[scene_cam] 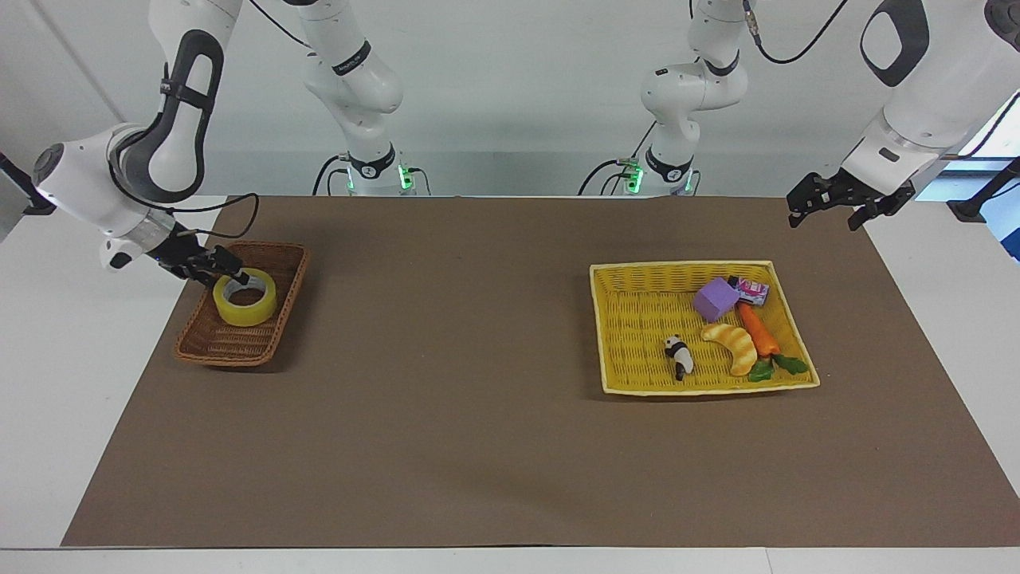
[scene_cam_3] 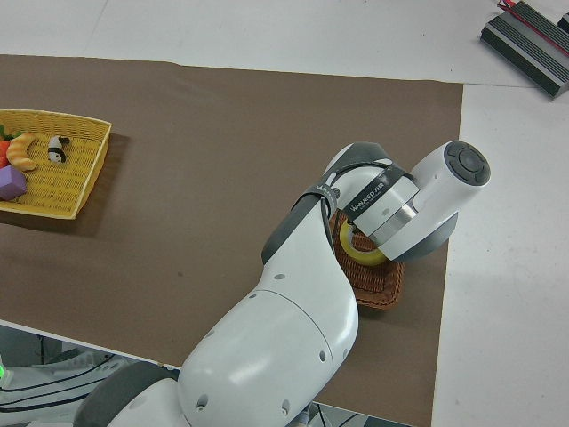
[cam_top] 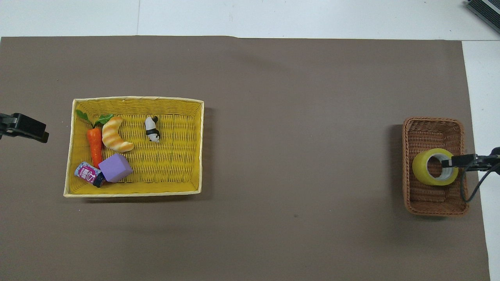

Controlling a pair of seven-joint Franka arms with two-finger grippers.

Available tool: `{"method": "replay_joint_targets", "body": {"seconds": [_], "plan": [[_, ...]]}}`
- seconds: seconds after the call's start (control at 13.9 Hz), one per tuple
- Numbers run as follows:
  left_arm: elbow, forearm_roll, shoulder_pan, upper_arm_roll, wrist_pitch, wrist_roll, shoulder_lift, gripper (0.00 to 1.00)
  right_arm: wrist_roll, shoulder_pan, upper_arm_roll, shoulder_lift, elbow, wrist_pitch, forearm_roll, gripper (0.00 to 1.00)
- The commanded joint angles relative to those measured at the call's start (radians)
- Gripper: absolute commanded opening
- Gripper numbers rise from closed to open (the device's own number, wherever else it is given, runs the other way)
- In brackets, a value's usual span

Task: Move tape to another basket
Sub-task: 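Lower the tape into the wicker basket and open the right gripper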

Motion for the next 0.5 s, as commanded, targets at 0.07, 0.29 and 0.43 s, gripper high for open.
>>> {"method": "replay_joint_targets", "body": {"seconds": [0.07,0.29,0.43], "plan": [[0.017,0.016,0.006,-0.007,-0.016,0.012,-0.010,1.00,0.041,0.077,0.009,0.008,0.128,-0.008,-0.116,1.00],[0.017,0.013,0.004,-0.007,-0.018,0.011,-0.010,1.00,0.135,0.154,0.009,-0.018,0.182,-0.025,-0.195,1.00],[0.016,0.013,0.006,-0.007,-0.018,0.011,-0.010,1.00,0.217,0.207,0.008,-0.061,0.184,-0.049,-0.222,1.00]]}}
